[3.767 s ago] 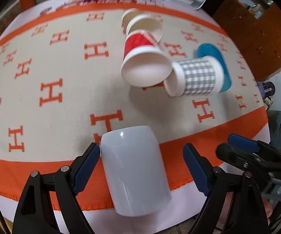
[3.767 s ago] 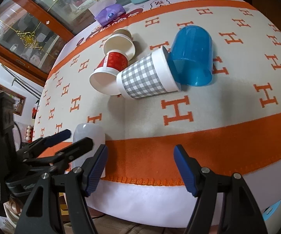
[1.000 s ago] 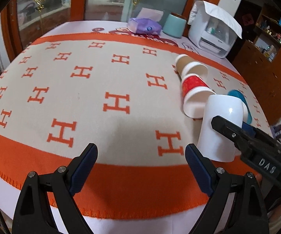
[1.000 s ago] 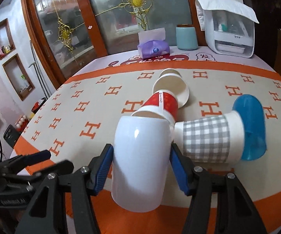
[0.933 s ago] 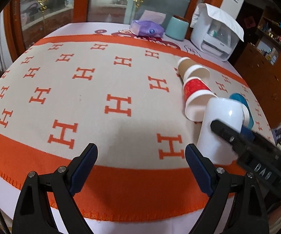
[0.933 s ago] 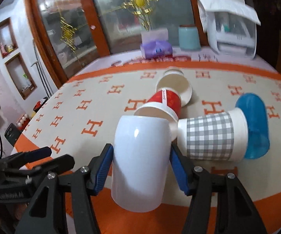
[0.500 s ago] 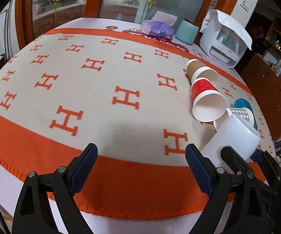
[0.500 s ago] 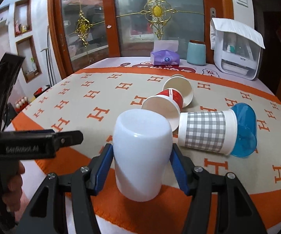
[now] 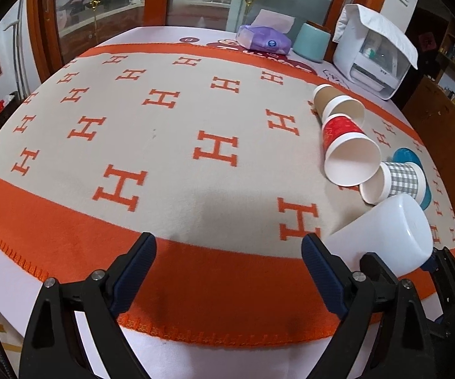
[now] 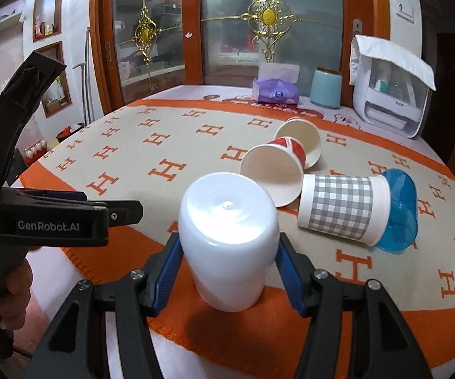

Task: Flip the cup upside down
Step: 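Carry the white cup with the right tool and lower it onto the cloth, then open the right tool and pull it back from the white cup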

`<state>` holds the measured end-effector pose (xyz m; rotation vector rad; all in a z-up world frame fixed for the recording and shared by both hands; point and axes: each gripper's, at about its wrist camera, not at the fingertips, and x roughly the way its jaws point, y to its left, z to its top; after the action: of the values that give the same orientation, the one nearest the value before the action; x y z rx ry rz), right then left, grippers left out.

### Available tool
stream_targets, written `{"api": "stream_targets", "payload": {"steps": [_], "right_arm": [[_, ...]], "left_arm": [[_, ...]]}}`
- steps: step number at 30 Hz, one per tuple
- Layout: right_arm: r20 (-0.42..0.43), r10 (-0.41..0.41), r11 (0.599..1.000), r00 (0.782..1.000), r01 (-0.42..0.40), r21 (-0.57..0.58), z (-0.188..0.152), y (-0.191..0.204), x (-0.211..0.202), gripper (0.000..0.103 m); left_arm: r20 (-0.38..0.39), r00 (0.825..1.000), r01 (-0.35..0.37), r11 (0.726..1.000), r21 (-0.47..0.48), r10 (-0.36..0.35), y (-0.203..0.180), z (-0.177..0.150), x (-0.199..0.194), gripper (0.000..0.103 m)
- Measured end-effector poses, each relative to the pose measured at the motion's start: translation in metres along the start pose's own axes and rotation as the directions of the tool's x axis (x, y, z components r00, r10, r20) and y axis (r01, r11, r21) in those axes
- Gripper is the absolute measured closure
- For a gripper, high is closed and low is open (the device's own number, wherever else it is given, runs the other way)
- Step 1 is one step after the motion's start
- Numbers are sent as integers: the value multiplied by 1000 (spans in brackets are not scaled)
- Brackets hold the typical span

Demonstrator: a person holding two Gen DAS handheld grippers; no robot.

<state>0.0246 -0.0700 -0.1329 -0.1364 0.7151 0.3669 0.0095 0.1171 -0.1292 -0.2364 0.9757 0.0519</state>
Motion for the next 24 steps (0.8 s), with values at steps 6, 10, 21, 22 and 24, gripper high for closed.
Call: {"api": "stream_targets", "payload": {"steps": [6, 10, 21, 22, 24], "right_arm": [[-13, 31, 999, 999, -30, 31, 0, -1, -5, 39], [-30, 48, 997, 998, -46, 65, -1, -4, -9, 39], [-18, 59, 992, 998, -57, 114, -4, -7, -37, 39], [-17, 60, 991, 998, -58, 118, -4, -7, -39, 39], [-14, 59, 990, 998, -57, 130, -3, -8, -44, 39]], "left_arm": [[-7, 1000, -7, 1000, -2, 7, 1, -1, -1, 8], [7, 1000, -11, 1000, 0, 11, 1, -1, -7, 5], [31, 999, -20, 1000, 22, 20, -4, -8, -31, 4], [32, 999, -21, 999, 27, 20, -6, -9, -33, 3], [33, 999, -26, 999, 39, 24, -9, -11, -38, 3]]}}
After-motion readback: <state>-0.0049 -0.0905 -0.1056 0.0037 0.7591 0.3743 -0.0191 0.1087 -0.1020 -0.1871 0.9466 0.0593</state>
